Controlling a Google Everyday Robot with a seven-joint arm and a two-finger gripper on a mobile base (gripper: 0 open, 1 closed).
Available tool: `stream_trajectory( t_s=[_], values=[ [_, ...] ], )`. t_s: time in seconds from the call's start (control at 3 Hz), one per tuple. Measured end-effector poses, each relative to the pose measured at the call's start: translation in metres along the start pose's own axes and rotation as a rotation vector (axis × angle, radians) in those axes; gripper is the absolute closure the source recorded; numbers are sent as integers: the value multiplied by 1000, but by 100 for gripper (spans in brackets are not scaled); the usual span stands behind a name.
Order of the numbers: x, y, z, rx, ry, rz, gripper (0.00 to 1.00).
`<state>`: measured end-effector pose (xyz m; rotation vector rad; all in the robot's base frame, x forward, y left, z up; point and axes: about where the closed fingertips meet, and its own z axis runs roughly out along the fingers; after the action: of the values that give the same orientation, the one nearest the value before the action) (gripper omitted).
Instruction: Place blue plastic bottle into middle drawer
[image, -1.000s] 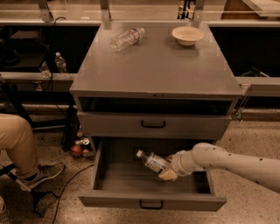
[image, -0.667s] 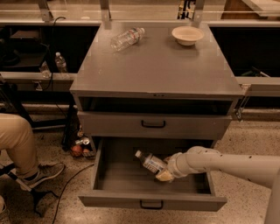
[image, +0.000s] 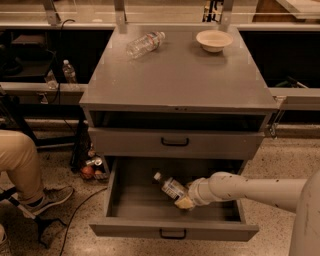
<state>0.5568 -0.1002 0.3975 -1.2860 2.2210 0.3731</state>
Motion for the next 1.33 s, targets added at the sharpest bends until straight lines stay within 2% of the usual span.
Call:
stream_trajectory(
  t_s=[0.67, 1.0, 1.33],
  values=[
    [-1, -5, -5, 13, -42, 32, 15],
    [0, -10, -12, 21, -67, 45, 0],
    [4, -21, -27, 43, -81, 58, 0]
  ],
)
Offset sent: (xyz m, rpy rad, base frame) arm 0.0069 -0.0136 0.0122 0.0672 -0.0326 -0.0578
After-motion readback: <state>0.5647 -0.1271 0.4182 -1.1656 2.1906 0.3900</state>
